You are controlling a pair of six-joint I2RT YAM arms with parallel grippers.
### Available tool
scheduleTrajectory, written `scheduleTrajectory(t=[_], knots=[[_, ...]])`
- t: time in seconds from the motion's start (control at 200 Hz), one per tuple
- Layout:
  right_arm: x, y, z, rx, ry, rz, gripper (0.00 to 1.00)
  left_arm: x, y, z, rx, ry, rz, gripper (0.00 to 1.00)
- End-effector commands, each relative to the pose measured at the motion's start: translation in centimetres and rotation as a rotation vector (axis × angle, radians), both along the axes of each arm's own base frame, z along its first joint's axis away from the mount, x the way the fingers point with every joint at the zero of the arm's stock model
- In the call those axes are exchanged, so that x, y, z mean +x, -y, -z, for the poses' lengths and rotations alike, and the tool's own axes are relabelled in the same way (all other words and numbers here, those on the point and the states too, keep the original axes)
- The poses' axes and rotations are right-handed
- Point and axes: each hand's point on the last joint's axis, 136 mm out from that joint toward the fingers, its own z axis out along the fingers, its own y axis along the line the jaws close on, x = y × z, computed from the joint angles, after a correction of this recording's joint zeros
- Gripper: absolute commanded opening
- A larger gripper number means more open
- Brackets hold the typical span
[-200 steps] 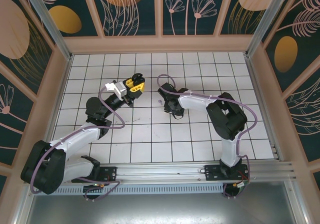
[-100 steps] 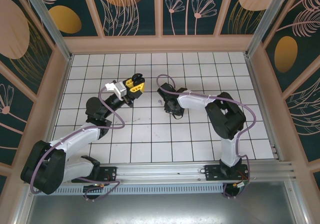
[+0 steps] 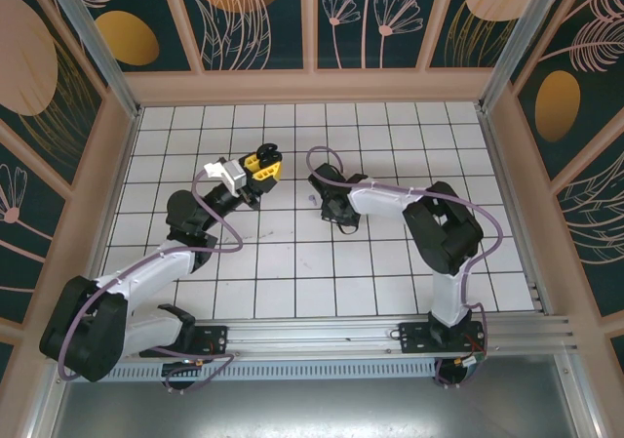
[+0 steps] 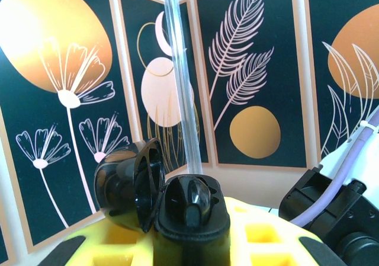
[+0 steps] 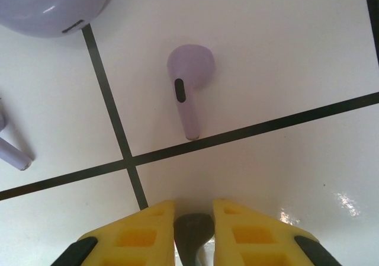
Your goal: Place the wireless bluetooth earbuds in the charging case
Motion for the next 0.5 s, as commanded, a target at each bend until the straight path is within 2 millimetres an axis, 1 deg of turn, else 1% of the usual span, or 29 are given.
scheduleTrajectory(t=[0.0, 0.125, 0.225, 0.325, 0.405, 0.49], knots=[[-0.1, 0.3, -0.6, 0.009, 0.032, 0.001, 0.19, -0.8, -0.3, -1.9, -0.031, 0.045, 0.006, 0.0], [0.4, 0.0, -2.7, 0.041, 0.086, -0.007, 0.19, -1.0, -0.3, -2.2, -0.03, 0.051, 0.011, 0.0], [1.3, -0.4, -5.8, 0.084, 0.163, -0.015, 0.18, -1.2, -0.2, -2.3, -0.021, 0.065, 0.016, 0.0], [2.1, -1.0, -9.9, 0.142, 0.259, -0.034, 0.18, -1.4, -0.1, -2.4, -0.003, 0.09, 0.014, 0.0], [2.6, -1.4, -13.7, 0.194, 0.345, -0.061, 0.18, -1.5, -0.1, -2.4, 0.014, 0.114, 0.01, 0.0], [3.1, -1.9, -18.3, 0.246, 0.442, -0.095, 0.18, -1.6, -0.1, -2.5, 0.028, 0.135, 0.0, 0.0]])
